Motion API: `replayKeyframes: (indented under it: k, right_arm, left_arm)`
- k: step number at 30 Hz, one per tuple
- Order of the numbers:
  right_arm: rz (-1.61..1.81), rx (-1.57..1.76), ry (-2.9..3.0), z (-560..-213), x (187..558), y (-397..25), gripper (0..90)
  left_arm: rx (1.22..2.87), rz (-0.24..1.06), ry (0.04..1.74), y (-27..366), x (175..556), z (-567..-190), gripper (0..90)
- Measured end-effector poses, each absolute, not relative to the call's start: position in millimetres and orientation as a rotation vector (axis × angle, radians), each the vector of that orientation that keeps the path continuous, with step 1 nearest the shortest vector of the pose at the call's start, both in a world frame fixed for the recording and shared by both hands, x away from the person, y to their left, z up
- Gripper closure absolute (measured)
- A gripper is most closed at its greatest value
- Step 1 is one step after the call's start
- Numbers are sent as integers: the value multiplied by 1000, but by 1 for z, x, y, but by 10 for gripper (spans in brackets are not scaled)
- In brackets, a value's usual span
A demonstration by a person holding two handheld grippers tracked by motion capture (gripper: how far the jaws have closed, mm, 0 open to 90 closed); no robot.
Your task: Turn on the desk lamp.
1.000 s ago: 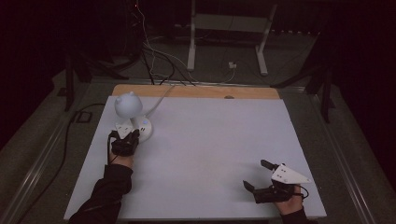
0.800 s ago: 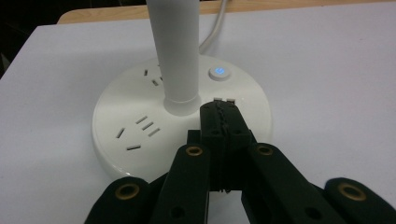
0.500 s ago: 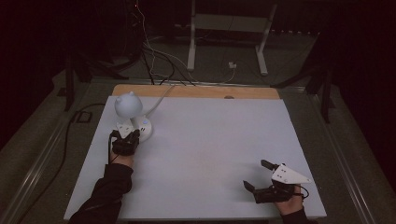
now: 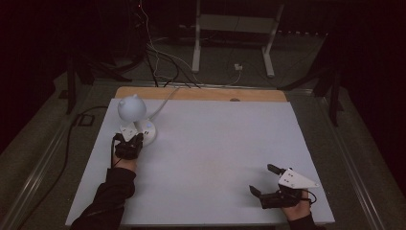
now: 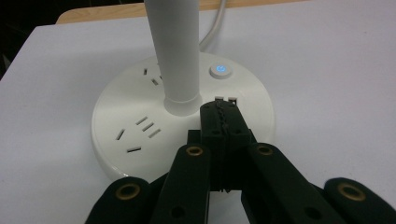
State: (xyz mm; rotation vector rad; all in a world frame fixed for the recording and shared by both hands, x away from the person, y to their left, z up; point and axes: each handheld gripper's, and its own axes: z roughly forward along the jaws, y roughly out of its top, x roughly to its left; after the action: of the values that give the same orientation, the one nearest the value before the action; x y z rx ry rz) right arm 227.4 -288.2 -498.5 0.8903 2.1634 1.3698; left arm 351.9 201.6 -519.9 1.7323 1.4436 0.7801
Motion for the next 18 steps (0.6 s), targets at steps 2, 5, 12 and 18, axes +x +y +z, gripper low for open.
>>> replayKeyframes:
  k: [2, 5, 12, 18]
  right_arm:
    - [1373, 894, 2160, -498, 227, -288, 0]
    - [1375, 899, 2157, -498, 227, -289, 0]
    - [1376, 896, 2156, -498, 227, -289, 0]
    - [1376, 899, 2156, -498, 227, -289, 0]
  left_arm:
    - [1699, 781, 1435, 202, 350, -518, 900]
    - [1676, 796, 1427, 202, 347, -513, 853]
    - [1665, 782, 1430, 198, 342, -507, 728]
    - [1665, 770, 1463, 196, 342, -506, 601]
